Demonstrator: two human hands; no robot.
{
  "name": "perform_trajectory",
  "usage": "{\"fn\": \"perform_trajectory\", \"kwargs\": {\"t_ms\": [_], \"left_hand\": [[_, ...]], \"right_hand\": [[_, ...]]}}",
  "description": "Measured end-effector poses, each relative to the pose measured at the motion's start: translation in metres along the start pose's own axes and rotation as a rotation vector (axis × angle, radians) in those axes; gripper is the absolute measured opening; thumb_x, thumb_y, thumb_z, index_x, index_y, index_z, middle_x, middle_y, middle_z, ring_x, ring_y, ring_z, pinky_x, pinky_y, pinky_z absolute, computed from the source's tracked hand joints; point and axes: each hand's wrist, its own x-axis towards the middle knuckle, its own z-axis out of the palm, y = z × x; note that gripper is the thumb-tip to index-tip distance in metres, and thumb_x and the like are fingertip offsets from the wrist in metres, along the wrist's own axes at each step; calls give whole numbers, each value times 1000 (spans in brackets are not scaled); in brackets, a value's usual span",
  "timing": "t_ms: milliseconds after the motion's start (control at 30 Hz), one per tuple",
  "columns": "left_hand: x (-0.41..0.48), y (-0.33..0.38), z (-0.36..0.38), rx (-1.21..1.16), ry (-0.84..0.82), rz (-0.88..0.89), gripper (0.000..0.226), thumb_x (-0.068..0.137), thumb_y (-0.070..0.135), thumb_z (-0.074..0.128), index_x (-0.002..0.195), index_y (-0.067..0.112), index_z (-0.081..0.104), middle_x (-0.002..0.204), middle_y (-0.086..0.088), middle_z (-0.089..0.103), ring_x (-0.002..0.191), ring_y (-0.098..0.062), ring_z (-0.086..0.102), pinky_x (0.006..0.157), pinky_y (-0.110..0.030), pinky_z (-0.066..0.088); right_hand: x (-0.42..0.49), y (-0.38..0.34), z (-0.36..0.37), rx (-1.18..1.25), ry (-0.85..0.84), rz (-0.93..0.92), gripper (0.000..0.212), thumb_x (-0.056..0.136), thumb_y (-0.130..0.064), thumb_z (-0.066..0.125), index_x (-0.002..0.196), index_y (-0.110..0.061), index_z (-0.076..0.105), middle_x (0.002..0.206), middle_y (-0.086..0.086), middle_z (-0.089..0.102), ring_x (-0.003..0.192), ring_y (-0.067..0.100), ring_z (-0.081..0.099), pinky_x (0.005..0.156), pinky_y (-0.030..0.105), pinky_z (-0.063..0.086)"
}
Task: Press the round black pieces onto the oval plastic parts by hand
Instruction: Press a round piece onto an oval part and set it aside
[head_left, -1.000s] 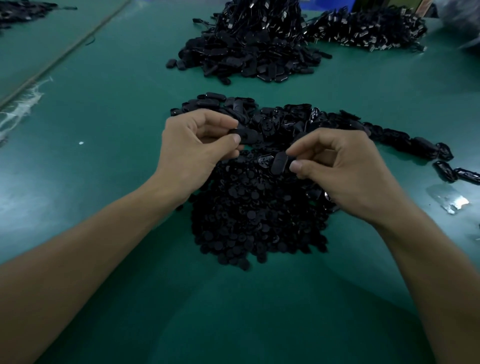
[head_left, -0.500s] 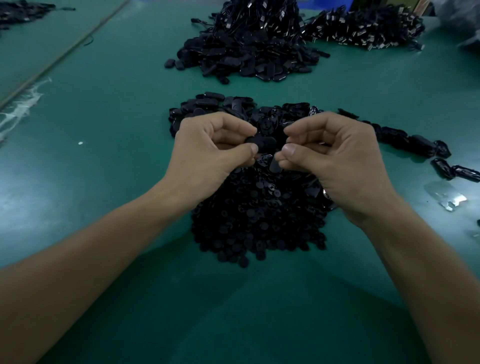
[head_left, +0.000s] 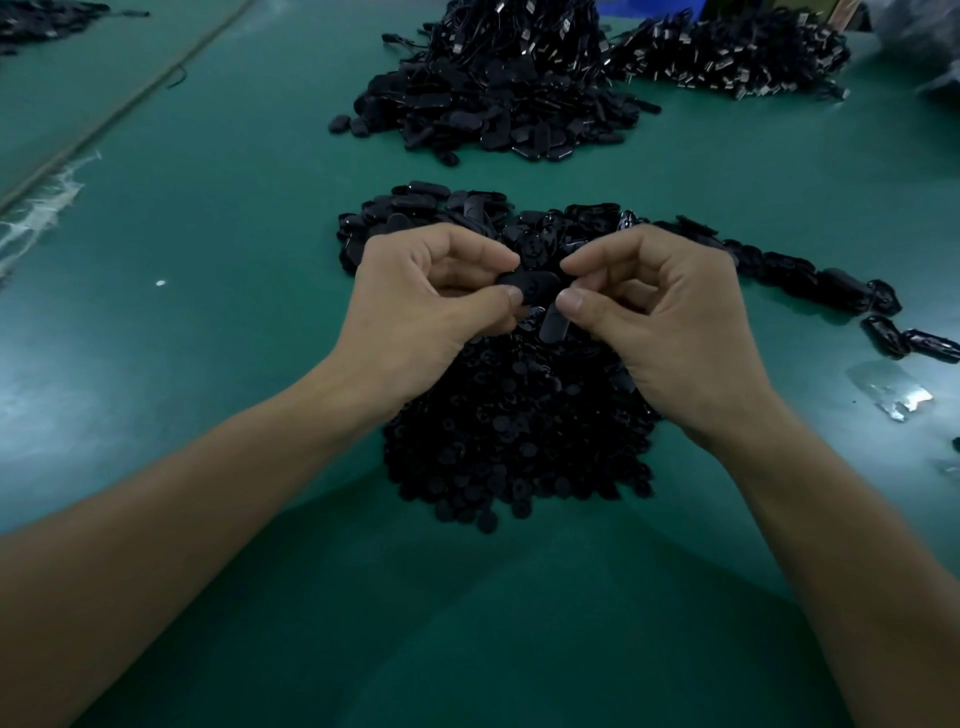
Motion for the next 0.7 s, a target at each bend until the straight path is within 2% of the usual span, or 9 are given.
{"fn": "perform_trajectory", "kwargs": {"t_ms": [367, 700], "left_hand": [[-3, 8, 4, -41, -19, 48, 23, 79, -4, 79, 87, 16, 72, 77, -6, 76, 72, -26, 76, 68, -29, 62], [-4, 8, 4, -20, -41, 89, 23, 78, -2, 80, 89, 17, 72, 80, -5, 77, 75, -27, 76, 72, -32, 63]], "right_hand": [[0, -2, -1, 214, 35, -7, 26, 80, 4, 77, 88, -19, 69, 80, -5, 71, 65, 10, 69, 70, 21, 56], [-2, -11, 5, 97, 70, -12, 27, 81, 5, 77, 86, -21, 68, 83, 3, 73, 69, 14, 72, 64, 19, 55]]}}
